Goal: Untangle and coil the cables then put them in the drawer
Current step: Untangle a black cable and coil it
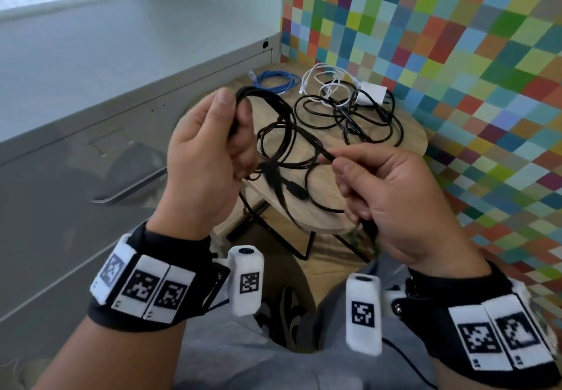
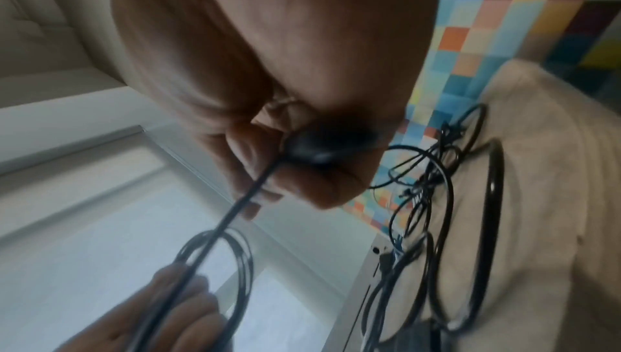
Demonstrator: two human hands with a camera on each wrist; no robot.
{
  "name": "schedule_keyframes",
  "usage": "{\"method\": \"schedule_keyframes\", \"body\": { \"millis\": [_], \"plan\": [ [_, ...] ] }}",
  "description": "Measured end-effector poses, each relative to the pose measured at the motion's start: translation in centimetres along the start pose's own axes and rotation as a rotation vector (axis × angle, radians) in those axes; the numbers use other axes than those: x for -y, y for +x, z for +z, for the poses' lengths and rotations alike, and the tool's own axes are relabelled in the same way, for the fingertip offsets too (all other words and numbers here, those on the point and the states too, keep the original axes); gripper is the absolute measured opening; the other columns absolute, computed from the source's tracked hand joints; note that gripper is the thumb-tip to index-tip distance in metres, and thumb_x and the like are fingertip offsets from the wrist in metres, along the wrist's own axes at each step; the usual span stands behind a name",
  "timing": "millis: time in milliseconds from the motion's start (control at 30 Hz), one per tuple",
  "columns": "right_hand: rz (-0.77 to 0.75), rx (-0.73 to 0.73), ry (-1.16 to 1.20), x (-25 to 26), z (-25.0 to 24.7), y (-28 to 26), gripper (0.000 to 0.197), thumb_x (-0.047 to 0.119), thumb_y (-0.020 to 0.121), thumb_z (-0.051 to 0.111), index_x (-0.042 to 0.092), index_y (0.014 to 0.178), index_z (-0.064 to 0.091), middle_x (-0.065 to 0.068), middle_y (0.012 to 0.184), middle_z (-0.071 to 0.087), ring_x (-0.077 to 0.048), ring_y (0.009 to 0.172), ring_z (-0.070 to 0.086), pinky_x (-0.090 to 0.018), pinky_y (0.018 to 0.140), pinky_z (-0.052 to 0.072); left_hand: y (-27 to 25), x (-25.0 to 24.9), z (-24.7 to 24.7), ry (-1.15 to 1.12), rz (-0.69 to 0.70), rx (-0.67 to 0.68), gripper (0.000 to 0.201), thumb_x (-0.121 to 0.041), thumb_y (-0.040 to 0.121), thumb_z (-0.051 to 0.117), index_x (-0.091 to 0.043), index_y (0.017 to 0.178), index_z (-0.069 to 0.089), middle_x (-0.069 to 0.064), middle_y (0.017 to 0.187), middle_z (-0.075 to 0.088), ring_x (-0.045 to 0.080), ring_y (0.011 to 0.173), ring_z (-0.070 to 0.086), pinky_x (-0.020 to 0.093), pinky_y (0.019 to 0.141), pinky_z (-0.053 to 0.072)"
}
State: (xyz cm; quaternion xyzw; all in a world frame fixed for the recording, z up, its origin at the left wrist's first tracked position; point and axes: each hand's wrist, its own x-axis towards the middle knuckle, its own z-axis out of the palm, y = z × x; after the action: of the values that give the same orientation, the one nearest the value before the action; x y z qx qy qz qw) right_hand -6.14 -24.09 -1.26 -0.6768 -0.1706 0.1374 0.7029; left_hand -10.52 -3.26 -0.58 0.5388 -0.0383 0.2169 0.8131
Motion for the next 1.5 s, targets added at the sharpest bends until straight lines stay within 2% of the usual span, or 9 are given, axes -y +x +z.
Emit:
{"method": "schedule_keyframes", "body": {
  "millis": [100, 267, 400, 533, 733, 900, 1067, 1233, 1500],
  "plan": [
    [-0.097, -0.054, -0.294, 0.5, -1.1, -0.1, 0.019, 0.011, 0.097, 0.068, 0.025, 0.101, 0.08, -0.001, 0.072, 0.073, -0.008, 0.053, 0.054, -0.023, 0.052, 0.047, 0.0, -0.9, -0.1, -0.064, -0.095, 0.017, 0.04, -0.027, 0.11, 0.031, -0.017, 0.078, 0.052, -0.009, 0.055, 0.033, 0.005, 0.041, 0.024, 0.021, 0.039, 0.022],
    [-0.263, -0.21, -0.385, 0.4, -1.2, 0.3, 0.024, 0.011, 0.095, 0.073, 0.034, 0.096, 0.077, 0.011, 0.082, 0.077, 0.002, 0.075, 0.07, -0.013, 0.069, 0.054, -0.8, -1.6, 1.6, -0.255, -0.236, 0.097, 0.044, -0.033, 0.11, 0.028, -0.021, 0.073, 0.049, -0.011, 0.052, 0.029, 0.005, 0.04, 0.014, 0.021, 0.037, 0.014],
    [-0.317, -0.295, -0.428, -0.3, -0.1, 0.3, 0.019, 0.017, 0.095, 0.076, 0.035, 0.099, 0.077, 0.009, 0.095, 0.073, -0.004, 0.084, 0.069, -0.021, 0.074, 0.055, -1.2, -1.5, 2.4, -0.451, -0.279, 0.204, 0.041, -0.036, 0.11, 0.026, -0.022, 0.077, 0.046, -0.01, 0.053, 0.023, 0.006, 0.041, 0.013, 0.02, 0.037, 0.014],
    [-0.263, -0.214, -0.151, -0.5, 1.7, 0.1, 0.016, 0.008, 0.098, 0.07, 0.022, 0.096, 0.079, 0.007, 0.08, 0.076, -0.008, 0.075, 0.07, -0.023, 0.072, 0.057, -1.2, -1.2, 2.5, -0.536, -0.28, 0.242, 0.04, -0.036, 0.11, 0.025, -0.022, 0.079, 0.045, -0.009, 0.055, 0.019, 0.006, 0.04, 0.013, 0.02, 0.038, 0.014],
    [-0.071, -0.035, 0.412, -0.3, 4.3, 0.0, 0.015, 0.014, 0.085, 0.068, 0.016, 0.091, 0.081, -0.008, 0.087, 0.078, -0.016, 0.085, 0.074, -0.026, 0.078, 0.059, -1.2, -0.3, 2.8, -0.531, -0.277, 0.199, 0.042, -0.035, 0.111, 0.025, -0.019, 0.079, 0.048, -0.009, 0.057, 0.02, 0.006, 0.041, 0.014, 0.02, 0.038, 0.017],
    [0.024, 0.002, 0.487, -0.3, 4.8, -0.3, 0.02, 0.013, 0.089, 0.062, 0.009, 0.097, 0.08, -0.01, 0.094, 0.074, -0.023, 0.096, 0.067, -0.042, 0.093, 0.055, -1.0, 0.3, 2.9, -0.449, -0.234, 0.097, 0.041, -0.033, 0.111, 0.027, -0.018, 0.08, 0.048, -0.01, 0.054, 0.029, 0.006, 0.041, 0.016, 0.02, 0.038, 0.018],
    [0.039, 0.025, 0.538, -0.9, 4.3, -0.5, 0.026, 0.018, 0.096, 0.058, 0.006, 0.11, 0.076, -0.013, 0.114, 0.075, -0.025, 0.112, 0.066, -0.042, 0.098, 0.05, -0.9, 0.5, 3.1, -0.363, -0.166, -0.029, 0.039, -0.031, 0.112, 0.028, -0.017, 0.08, 0.048, -0.008, 0.054, 0.028, 0.006, 0.04, 0.02, 0.022, 0.038, 0.019],
    [-0.087, -0.068, 0.38, -1.2, 5.2, -0.7, 0.012, 0.014, 0.085, 0.074, 0.014, 0.095, 0.08, -0.005, 0.096, 0.08, -0.014, 0.094, 0.072, -0.023, 0.082, 0.055, -0.8, 0.9, 3.1, -0.268, -0.124, -0.115, 0.039, -0.03, 0.112, 0.032, -0.017, 0.08, 0.05, -0.007, 0.055, 0.03, 0.007, 0.041, 0.025, 0.025, 0.041, 0.019],
    [-0.024, -0.03, 0.559, -1.4, 5.0, -0.2, 0.013, 0.011, 0.093, 0.058, 0.014, 0.095, 0.07, 0.0, 0.08, 0.066, -0.017, 0.081, 0.058, -0.031, 0.085, 0.047, -0.7, 1.6, 3.7, -0.388, -0.228, -0.137, 0.039, -0.031, 0.112, 0.033, -0.016, 0.08, 0.05, -0.006, 0.054, 0.026, 0.008, 0.04, 0.026, 0.029, 0.047, 0.024]
  ]
}}
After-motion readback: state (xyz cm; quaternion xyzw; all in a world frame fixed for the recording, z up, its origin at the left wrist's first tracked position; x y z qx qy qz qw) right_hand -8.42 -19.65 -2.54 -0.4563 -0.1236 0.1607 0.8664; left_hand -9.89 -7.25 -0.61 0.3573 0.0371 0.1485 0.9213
